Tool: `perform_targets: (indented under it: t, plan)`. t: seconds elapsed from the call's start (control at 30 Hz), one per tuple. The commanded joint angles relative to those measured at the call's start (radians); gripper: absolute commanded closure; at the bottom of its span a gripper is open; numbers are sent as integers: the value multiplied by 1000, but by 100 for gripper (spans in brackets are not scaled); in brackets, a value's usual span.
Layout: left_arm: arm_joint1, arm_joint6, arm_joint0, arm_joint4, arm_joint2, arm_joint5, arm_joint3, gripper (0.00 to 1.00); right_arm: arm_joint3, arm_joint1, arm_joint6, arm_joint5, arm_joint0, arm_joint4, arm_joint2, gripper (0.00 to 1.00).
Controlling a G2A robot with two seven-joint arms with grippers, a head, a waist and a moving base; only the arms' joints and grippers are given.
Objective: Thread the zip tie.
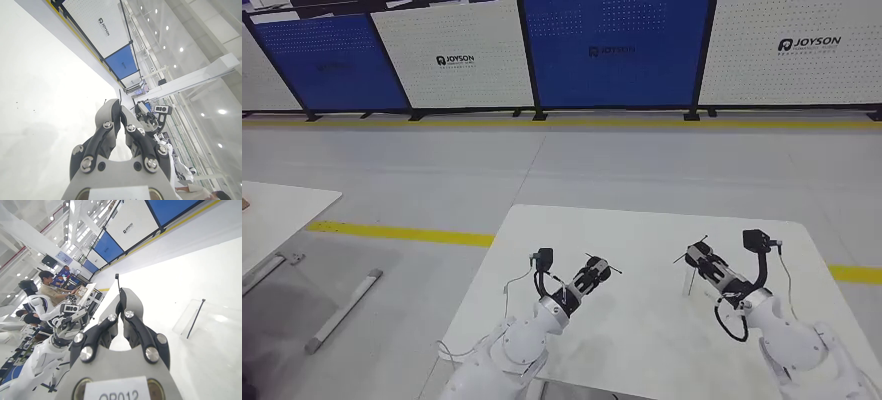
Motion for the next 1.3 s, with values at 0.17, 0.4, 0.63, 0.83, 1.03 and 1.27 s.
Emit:
perform_targets:
  t: [0.17, 0.4, 0.63, 0.83, 1.03, 1.27]
  plan:
    - [0, 0, 0, 2, 0, 1, 0, 100, 0, 0, 0, 0, 0, 0, 0, 100]
    - [0, 0, 0, 2, 0, 1, 0, 100, -14, -17, -155, -7, -52, 34, -33, 100]
    - [0, 0, 0, 2, 0, 1, 0, 100, -82, -53, -377, 136, -99, -70, -161, 100]
    - [0, 0, 0, 2, 0, 1, 0, 100, -82, -53, -377, 136, -99, -70, -161, 100]
    - [0, 0, 0, 2, 0, 1, 0, 100, -82, -53, -377, 136, -99, -70, -161, 100]
    - [0, 28, -4, 28, -1, 6, 6, 100, -82, -53, -377, 136, -99, -70, -161, 100]
